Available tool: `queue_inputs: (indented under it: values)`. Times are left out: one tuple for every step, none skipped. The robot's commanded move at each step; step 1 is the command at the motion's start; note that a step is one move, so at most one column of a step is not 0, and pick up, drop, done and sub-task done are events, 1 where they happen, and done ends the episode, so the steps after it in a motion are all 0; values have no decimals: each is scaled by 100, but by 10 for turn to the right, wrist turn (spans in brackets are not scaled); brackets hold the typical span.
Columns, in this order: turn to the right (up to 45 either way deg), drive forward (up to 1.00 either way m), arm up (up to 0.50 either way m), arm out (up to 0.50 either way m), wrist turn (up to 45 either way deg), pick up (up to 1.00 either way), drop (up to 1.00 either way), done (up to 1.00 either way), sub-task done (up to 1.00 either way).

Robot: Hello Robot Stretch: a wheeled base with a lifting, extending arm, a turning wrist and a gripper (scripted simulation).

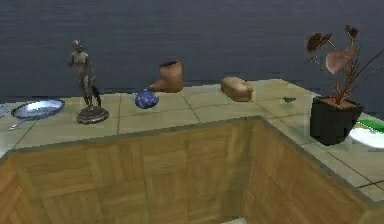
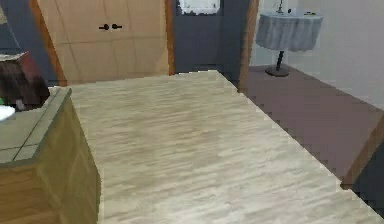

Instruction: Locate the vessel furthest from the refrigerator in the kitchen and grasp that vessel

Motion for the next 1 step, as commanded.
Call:
queue_inputs:
  values:
    - [450, 0, 0, 0, 0, 0, 0, 0, 0]
